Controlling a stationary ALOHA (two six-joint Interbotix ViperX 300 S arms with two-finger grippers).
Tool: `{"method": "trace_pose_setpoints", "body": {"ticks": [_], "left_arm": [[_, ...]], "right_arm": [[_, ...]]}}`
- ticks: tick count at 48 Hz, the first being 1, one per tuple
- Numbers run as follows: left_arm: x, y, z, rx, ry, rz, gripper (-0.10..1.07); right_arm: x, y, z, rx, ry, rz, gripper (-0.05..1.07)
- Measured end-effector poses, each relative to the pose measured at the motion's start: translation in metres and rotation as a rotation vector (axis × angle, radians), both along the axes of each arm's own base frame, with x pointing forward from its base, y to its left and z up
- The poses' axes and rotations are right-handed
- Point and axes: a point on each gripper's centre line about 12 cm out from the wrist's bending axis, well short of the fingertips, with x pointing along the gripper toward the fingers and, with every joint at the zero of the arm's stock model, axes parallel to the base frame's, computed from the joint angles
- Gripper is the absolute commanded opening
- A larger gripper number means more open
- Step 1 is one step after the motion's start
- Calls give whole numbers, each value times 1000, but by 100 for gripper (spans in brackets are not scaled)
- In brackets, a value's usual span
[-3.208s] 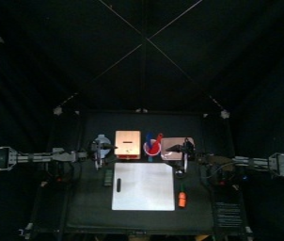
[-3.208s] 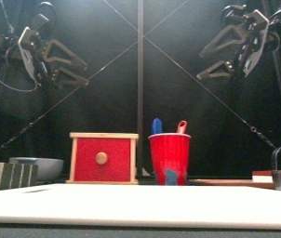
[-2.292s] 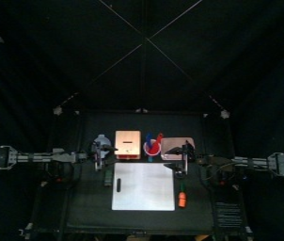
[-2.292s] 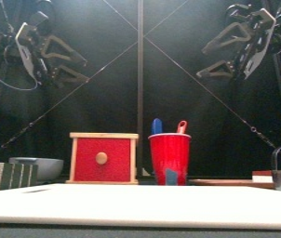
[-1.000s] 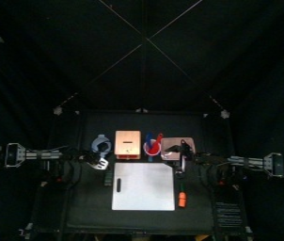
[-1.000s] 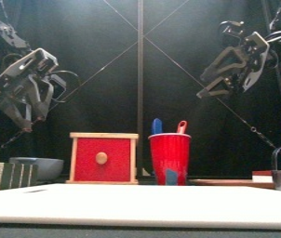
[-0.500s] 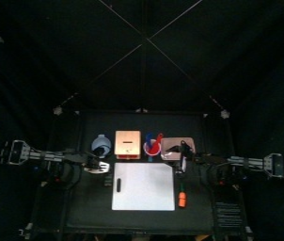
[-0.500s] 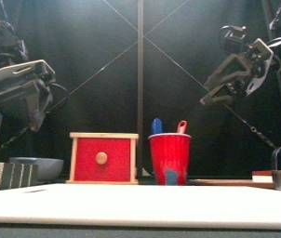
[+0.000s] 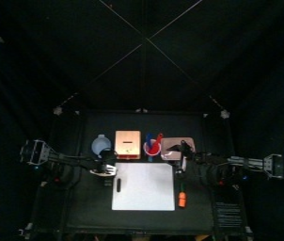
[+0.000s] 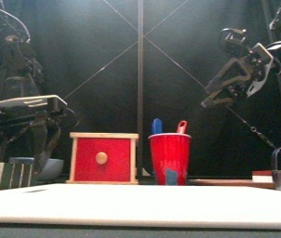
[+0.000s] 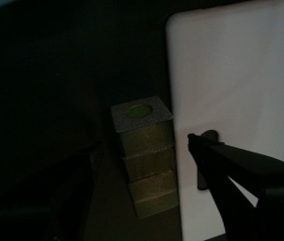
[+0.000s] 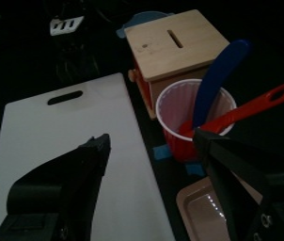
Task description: Grab sushi roll with left hand
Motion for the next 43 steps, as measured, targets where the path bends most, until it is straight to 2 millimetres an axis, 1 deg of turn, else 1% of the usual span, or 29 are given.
{"method": "trace_pose_setpoints", "body": {"ticks": [6,10,21,27,32,36,43], "left_arm": [[3,-5,-4,-12,13,1,100],[3,-8,-6,-14,19,-8,97],[1,-12,-8,-19,46,-1,82],[2,-12,-7,-20,54,5,76],[7,-13,-2,-24,51,26,75],[15,-15,6,-28,45,41,75],[33,-21,19,-8,49,22,75]], "right_arm": [[-1,0,-1,4,1,-1,99],[-1,0,-1,4,1,-1,99],[-1,0,-1,9,0,-3,99],[-2,1,-3,14,4,-6,99],[-3,1,-4,15,6,-5,99],[-2,1,-4,17,7,-3,99],[-3,1,-5,14,9,-2,99]]}}
